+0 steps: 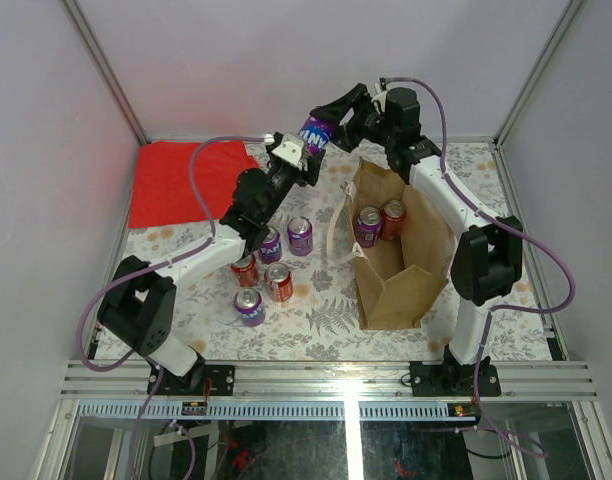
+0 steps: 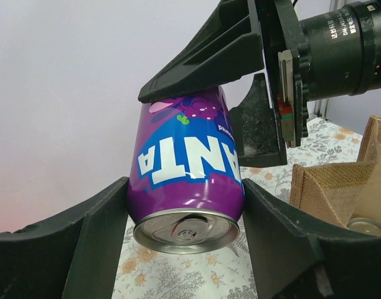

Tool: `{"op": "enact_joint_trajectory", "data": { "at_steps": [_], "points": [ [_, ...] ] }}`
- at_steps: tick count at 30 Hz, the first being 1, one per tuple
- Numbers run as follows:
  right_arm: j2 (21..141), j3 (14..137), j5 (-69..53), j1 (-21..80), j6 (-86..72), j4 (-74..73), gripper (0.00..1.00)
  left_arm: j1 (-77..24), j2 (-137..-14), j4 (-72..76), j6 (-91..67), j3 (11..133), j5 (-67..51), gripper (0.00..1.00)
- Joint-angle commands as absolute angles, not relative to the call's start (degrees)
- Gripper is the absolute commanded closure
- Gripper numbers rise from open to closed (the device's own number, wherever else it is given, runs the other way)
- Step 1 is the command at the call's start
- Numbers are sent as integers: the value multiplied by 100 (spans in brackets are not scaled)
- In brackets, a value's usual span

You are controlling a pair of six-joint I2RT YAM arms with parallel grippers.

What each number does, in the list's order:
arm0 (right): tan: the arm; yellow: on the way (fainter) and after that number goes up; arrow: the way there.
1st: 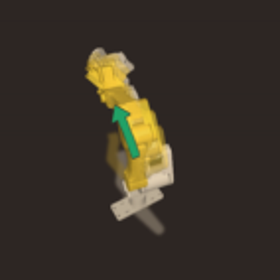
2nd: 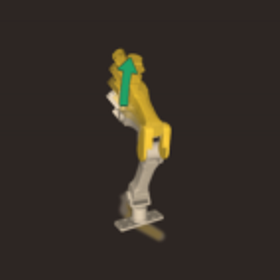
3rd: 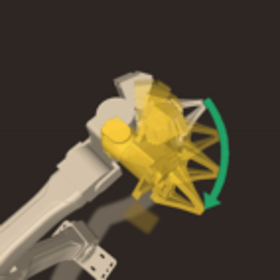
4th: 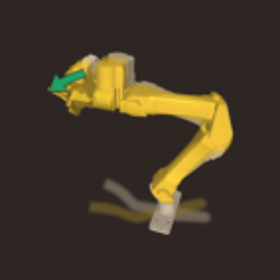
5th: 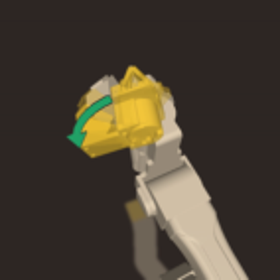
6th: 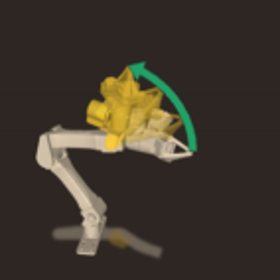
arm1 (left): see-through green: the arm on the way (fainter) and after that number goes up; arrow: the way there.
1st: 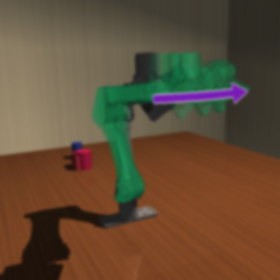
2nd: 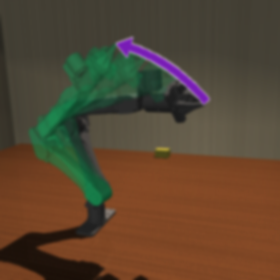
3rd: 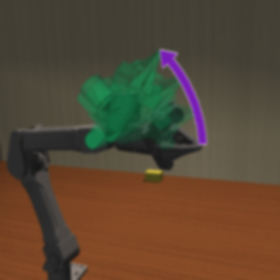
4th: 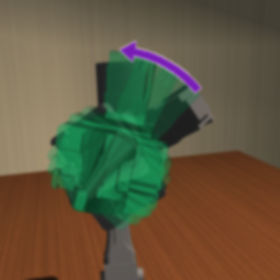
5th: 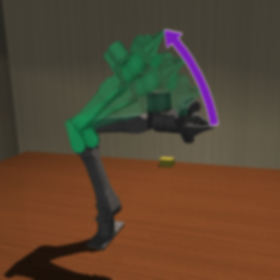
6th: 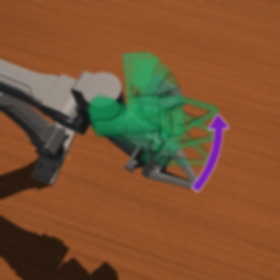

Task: Place the beverage into the canvas bag
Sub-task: Place the drink at the center of the board.

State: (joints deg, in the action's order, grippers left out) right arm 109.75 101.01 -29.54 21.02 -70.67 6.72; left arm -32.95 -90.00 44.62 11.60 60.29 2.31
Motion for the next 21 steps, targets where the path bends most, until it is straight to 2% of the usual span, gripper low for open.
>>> {"op": "enact_joint_trajectory", "data": {
  "at_steps": [1, 5, 10, 13, 16, 19, 21],
  "points": [
    [10471, 9959, -3342, 2176, -7435, 1737, 84, -3304, -8757, 4422, 924, 6281, -123, 100],
    [10507, 9750, -3401, 2175, -7628, 1981, 65, -3300, -8618, 4290, 897, 6295, -158, 100],
    [10567, 9636, -3458, 2178, -7717, 2144, 50, -3305, -8480, 4180, 841, 6365, -142, 100],
    [10591, 9579, -3497, 2177, -7723, 2183, 45, -3305, -8411, 4124, 806, 6439, -109, 100],
    [10605, 9526, -3530, 2179, -7734, 2150, 33, -3305, -8353, 4062, 775, 6537, -97, 100],
    [10623, 9493, -3565, 2173, -7711, 2096, 28, -3305, -8307, 3997, 715, 6653, -79, 100],
    [10634, 9497, -3583, 2183, -7675, 2038, 1, -3304, -8286, 3967, 680, 6704, -70, 100]
  ]
}}
